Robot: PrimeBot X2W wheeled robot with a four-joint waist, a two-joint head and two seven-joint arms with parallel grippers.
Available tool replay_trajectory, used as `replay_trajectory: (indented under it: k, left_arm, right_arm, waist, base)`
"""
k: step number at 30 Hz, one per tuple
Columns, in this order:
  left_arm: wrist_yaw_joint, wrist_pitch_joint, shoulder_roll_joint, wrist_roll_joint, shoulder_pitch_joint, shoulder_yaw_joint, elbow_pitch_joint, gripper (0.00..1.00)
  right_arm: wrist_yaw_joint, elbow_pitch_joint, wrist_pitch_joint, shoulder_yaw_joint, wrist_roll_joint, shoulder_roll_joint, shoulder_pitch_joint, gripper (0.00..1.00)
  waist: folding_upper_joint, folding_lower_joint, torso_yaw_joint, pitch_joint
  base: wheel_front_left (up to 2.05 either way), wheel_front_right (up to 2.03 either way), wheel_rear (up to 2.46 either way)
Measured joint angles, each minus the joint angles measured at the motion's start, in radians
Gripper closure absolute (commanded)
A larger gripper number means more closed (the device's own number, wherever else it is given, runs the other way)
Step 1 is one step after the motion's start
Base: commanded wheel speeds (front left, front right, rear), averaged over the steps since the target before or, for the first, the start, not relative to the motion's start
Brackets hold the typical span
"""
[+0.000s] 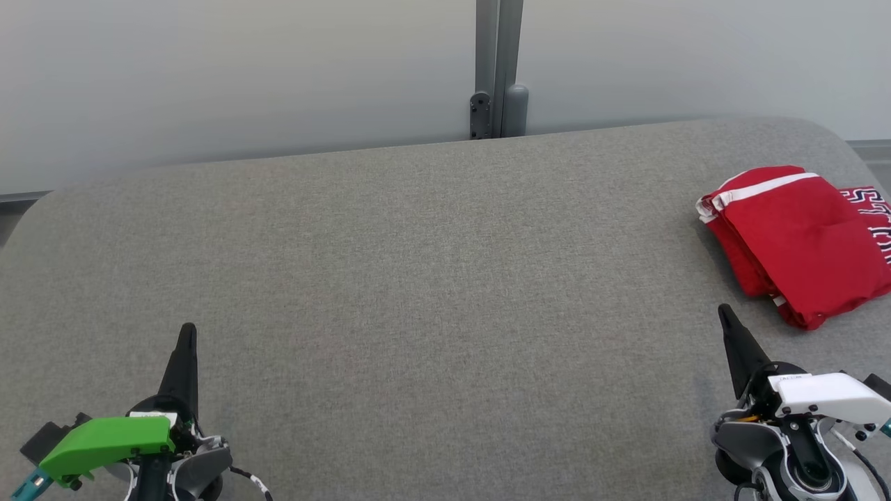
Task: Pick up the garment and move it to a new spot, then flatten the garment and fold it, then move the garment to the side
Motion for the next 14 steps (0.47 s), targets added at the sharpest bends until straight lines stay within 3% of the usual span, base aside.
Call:
replay_trajectory:
  k: [14]
  left_arm:
    - [0.0, 0.009, 0.0, -0.042, -0.008, 0.005, -0.001, 1.0]
  right_arm:
    - [0.0, 0.004, 0.01, 0.0, 0.04, 0.0, -0.01, 1.0]
  waist:
    - [0.0, 0.0, -0.002, 0.002]
  base:
    - [0.0, 0.0, 0.0]
